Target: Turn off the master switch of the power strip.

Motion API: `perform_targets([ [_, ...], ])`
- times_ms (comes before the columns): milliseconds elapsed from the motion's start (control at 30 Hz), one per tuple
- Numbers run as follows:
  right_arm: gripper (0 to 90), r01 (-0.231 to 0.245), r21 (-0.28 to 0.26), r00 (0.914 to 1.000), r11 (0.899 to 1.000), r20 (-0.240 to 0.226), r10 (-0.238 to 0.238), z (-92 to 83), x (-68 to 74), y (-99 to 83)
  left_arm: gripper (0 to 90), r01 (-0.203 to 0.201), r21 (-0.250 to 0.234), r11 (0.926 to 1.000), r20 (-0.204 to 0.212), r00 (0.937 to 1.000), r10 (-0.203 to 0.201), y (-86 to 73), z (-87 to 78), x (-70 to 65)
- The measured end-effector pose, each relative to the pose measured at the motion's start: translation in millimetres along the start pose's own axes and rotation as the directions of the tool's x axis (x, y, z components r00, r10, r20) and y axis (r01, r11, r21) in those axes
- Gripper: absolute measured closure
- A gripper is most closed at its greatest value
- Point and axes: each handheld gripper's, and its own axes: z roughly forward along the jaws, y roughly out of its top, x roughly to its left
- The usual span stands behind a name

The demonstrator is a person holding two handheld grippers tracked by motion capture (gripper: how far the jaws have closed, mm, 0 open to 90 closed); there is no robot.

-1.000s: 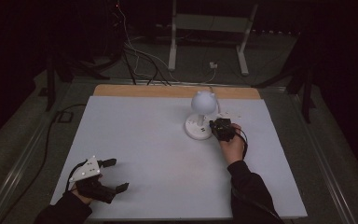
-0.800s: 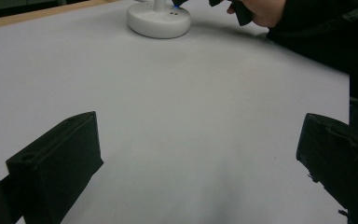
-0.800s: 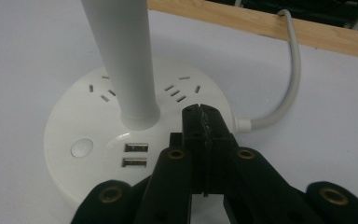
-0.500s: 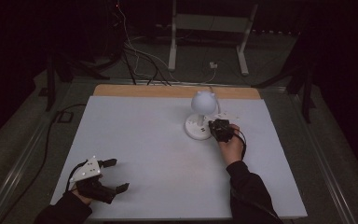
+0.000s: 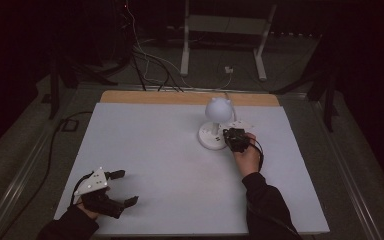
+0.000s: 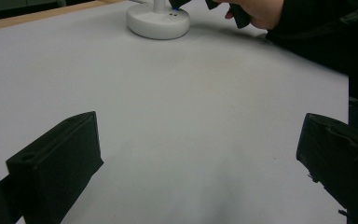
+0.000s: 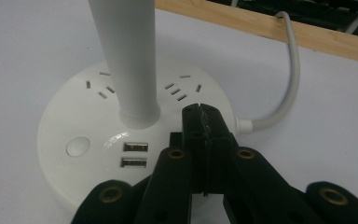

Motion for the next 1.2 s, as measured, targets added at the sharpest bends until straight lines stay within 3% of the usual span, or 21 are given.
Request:
perform_targets([
  [100,90.0,-0.001,0.005,1.0000,1.000,-0.003,0.001,-0.3,-0.9,0.3,0.4,-0.001,0.001,1.0000,0.001,1.0000,0.001,0.0,0.3,-0.2],
  [200,90.0,0.033,0.013,0.9994,0.999,0.011,-0.033,-0.1,1.6,1.4,0.4,-0.002,0.000,1.0000,0.001,1.0000,0.002,-0.1,0.5,-0.2],
  [333,90.0,0.036,0.032,0.9989,0.999,0.030,-0.037,0.5,2.0,3.9,0.4,-0.005,0.003,1.0000,0.000,1.0000,0.005,0.0,0.4,-0.4],
  [533,90.0,-0.004,0.034,0.9999,0.999,0.016,0.003,-0.1,-1.2,3.7,0.4,-0.001,0.006,1.0000,0.001,1.0000,0.001,-0.2,1.4,-0.4],
  [733,90.0,0.003,0.031,0.9998,1.000,0.019,-0.003,-0.3,-0.9,3.0,0.4,-0.005,0.001,1.0000,0.002,1.0000,0.005,0.2,0.6,-0.9],
  [867,90.0,0.041,0.033,0.9982,0.999,0.042,-0.042,0.2,2.9,1.8,0.4,-0.004,0.001,1.0000,0.002,1.0000,0.004,0.2,0.7,-0.6],
  [1200,90.0,0.041,0.035,0.9983,0.999,0.040,-0.042,0.1,2.6,2.2,0.4,0.001,0.002,1.0000,0.001,1.0000,-0.001,-0.1,1.4,-0.2],
])
